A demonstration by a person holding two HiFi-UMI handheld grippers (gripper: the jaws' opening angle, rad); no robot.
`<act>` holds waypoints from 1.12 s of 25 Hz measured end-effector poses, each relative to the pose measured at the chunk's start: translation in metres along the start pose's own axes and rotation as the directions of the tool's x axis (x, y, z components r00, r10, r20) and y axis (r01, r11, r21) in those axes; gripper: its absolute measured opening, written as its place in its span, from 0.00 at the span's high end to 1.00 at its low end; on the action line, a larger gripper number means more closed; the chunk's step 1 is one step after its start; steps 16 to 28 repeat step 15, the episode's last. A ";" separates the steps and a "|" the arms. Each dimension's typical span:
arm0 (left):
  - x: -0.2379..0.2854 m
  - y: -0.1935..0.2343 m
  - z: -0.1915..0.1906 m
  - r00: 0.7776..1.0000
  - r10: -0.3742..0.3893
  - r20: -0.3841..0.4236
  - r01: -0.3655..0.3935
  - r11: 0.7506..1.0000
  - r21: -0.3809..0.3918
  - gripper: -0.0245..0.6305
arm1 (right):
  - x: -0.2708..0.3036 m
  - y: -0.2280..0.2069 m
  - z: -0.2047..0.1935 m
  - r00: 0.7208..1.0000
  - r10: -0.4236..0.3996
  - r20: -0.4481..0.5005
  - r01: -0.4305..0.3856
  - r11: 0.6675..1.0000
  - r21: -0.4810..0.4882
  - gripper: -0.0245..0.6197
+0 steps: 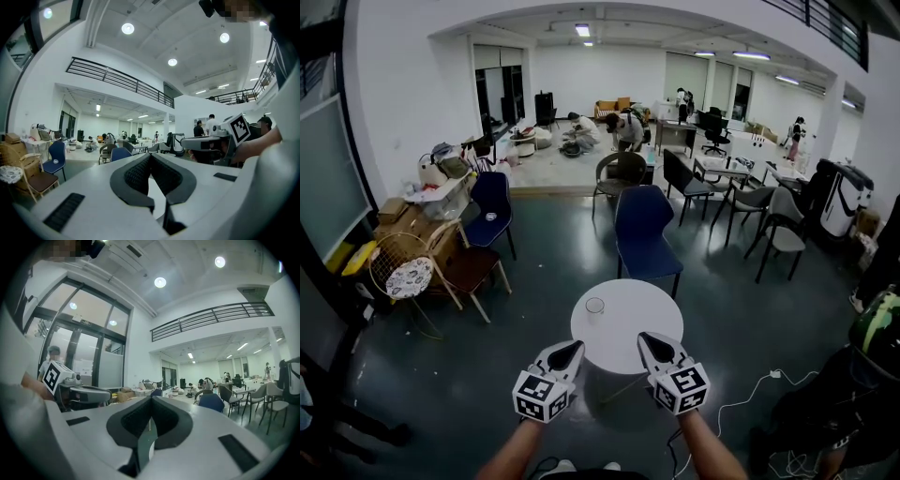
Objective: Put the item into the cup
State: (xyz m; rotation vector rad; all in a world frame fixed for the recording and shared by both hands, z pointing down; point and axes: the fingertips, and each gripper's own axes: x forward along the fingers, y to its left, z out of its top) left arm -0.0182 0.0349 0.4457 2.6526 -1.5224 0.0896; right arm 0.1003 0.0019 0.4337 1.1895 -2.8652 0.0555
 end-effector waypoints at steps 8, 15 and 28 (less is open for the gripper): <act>-0.003 0.002 0.010 1.000 -0.008 -0.002 0.008 1.000 0.013 0.94 | -0.002 0.001 0.008 1.000 -0.009 0.004 0.009 1.000 -0.009 0.94; -0.001 0.002 -0.002 1.000 -0.025 -0.007 0.025 1.000 0.018 0.94 | 0.002 0.003 -0.005 1.000 -0.018 -0.001 0.018 1.000 -0.006 0.94; -0.001 0.002 -0.002 1.000 -0.025 -0.007 0.025 1.000 0.018 0.94 | 0.002 0.003 -0.005 1.000 -0.018 -0.001 0.018 1.000 -0.006 0.94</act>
